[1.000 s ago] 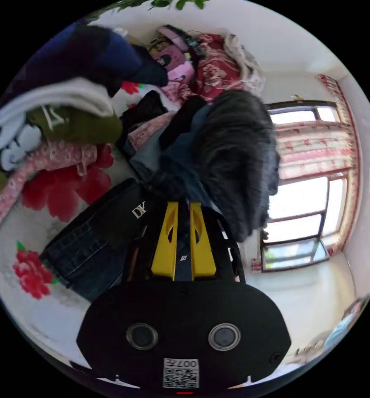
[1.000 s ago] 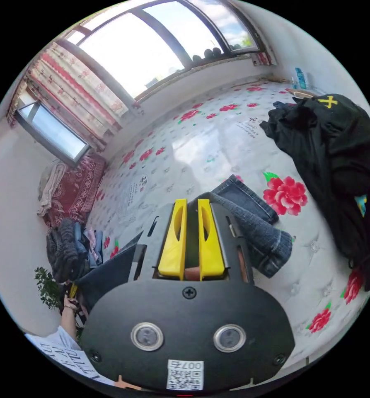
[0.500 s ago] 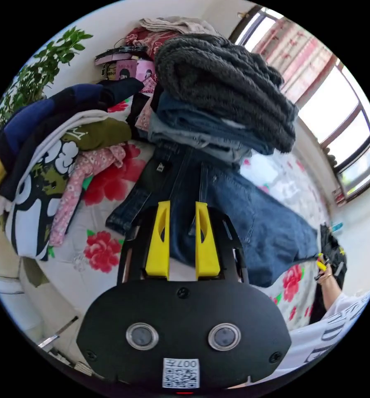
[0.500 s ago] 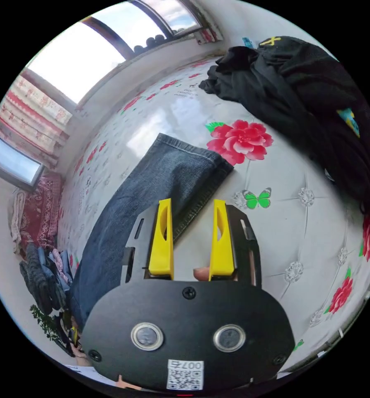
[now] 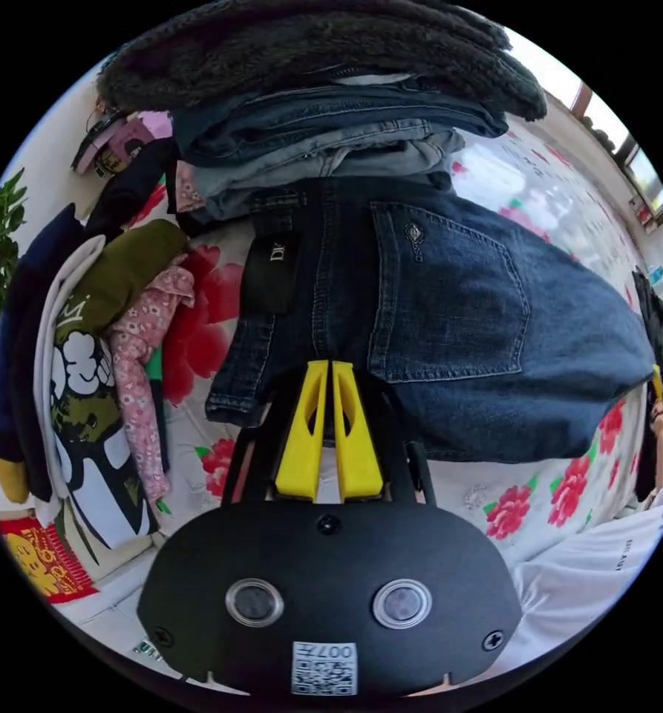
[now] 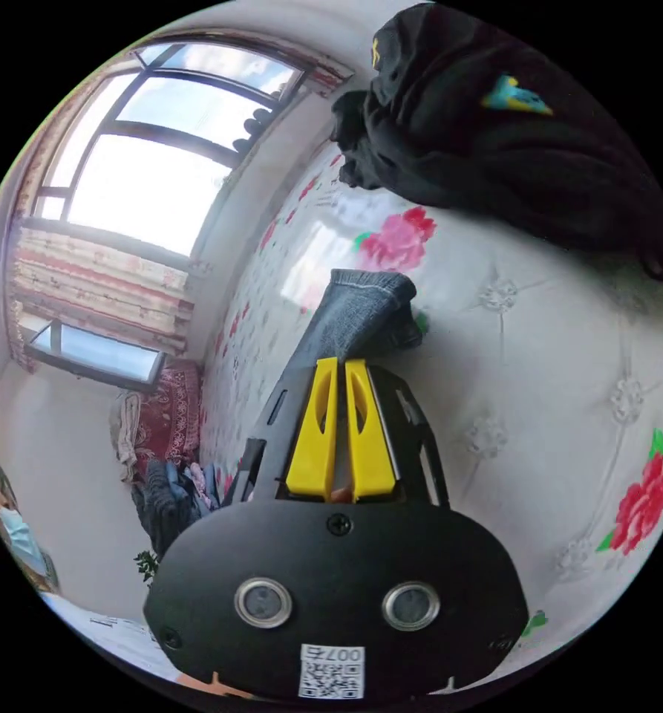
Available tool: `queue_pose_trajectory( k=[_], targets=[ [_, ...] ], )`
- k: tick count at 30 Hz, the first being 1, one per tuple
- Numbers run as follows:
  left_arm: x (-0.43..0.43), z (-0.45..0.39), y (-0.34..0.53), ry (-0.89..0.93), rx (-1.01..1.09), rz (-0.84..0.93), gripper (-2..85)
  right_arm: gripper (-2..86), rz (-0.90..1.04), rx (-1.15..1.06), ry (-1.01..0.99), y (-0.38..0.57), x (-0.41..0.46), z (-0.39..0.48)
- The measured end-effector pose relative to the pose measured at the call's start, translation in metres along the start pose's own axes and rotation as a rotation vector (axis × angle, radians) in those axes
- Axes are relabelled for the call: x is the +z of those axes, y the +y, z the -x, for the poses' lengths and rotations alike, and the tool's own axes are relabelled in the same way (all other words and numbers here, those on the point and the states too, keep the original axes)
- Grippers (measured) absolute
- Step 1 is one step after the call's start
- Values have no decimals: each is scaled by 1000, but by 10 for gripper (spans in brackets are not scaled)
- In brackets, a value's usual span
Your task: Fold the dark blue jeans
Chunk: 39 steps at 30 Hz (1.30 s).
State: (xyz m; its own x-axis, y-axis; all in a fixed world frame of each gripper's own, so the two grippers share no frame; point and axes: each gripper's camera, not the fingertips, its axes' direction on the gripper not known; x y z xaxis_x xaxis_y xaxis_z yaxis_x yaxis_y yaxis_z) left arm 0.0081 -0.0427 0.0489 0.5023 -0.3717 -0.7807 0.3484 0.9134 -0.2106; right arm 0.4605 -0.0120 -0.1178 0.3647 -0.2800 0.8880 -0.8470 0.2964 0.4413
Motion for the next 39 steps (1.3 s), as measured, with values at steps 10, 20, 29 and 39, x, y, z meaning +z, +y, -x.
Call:
queue_pose_trajectory(
  k=[10,20,29,39],
  targets=[
    [-55,-153,104,295,480,-196,112,28,-54,-9,272,97,-146,-70],
    [14,-245,175,-143,983,-105,0,53,564,-642,-169,207,-26,60],
    [-37,-182,121,175,898,-40,-9,49,910,-1049,-320,312,48,149],
    [-36,-144,113,196,939,19,62,12,1066,-1252,-302,360,68,144]
  ],
)
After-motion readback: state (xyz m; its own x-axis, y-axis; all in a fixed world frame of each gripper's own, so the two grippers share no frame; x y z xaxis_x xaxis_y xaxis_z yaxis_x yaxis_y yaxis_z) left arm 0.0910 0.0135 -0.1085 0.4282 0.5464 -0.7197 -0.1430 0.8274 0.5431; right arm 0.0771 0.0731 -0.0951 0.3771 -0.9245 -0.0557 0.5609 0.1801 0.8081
